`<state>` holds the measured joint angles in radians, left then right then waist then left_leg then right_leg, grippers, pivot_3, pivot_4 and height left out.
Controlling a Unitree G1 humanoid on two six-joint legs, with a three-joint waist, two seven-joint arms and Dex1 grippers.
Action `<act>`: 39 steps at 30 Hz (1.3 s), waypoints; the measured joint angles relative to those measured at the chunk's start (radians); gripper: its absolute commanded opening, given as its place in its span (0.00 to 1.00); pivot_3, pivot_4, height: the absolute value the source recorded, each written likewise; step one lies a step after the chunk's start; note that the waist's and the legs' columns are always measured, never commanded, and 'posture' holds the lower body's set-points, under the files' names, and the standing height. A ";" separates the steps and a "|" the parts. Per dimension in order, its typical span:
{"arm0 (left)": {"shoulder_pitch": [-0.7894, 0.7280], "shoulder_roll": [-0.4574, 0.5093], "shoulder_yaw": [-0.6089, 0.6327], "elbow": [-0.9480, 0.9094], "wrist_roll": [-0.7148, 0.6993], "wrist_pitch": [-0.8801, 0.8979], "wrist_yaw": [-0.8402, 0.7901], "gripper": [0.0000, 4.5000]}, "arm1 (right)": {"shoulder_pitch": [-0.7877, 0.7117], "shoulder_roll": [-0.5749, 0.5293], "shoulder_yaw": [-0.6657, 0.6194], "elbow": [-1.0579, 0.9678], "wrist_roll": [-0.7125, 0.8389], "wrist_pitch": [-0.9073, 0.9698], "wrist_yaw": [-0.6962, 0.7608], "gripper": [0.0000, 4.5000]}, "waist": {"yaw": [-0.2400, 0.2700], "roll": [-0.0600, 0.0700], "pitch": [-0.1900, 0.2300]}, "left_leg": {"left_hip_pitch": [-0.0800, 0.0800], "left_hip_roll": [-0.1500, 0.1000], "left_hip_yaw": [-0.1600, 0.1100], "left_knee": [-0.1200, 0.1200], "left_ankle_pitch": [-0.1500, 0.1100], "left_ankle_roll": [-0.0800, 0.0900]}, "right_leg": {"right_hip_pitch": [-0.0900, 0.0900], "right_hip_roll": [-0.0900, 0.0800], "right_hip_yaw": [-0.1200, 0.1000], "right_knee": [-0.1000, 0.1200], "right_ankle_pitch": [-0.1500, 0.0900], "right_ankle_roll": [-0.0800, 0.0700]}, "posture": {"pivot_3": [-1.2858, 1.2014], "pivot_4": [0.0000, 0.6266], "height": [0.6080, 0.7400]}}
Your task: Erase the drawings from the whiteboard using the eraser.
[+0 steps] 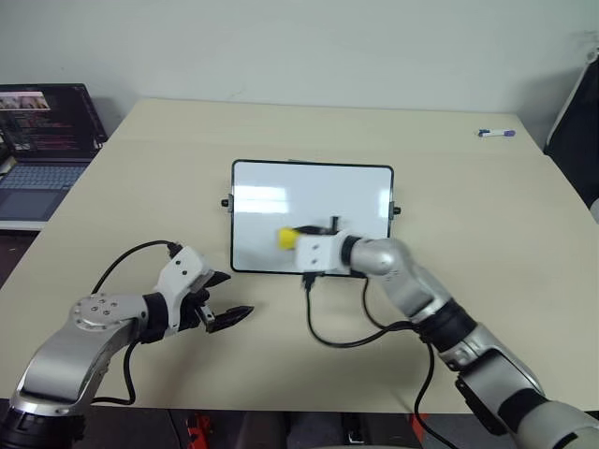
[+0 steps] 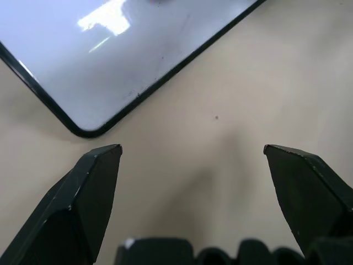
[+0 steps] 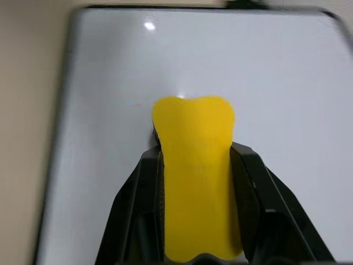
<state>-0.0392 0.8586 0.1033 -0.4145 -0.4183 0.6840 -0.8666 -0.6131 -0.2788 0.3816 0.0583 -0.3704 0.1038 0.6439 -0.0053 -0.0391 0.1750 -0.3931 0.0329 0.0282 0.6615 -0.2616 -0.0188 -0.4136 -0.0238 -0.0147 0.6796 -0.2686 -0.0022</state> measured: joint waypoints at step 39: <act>-0.788 -0.607 -0.629 0.640 0.327 -0.516 -0.343 1.00 | 0.545 0.043 -0.713 -0.552 0.480 0.907 -0.386 0.97 | -0.003 0.002 0.000 | -0.003 -0.004 0.001 0.000 -0.001 0.001 | -0.001 0.006 0.003 0.000 -0.005 0.010 | 0.52 0.24 1.00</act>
<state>-0.8268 0.2514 -0.5254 0.2251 -0.0918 0.1676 -1.2096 -0.0684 -0.2363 -0.3309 -0.4939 0.1095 1.0113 0.2577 -0.0086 -0.0369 0.1746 -0.3959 0.0289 0.0290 0.6619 -0.2627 -0.0177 -0.4145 -0.0179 -0.0120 0.6793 -0.2741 0.0081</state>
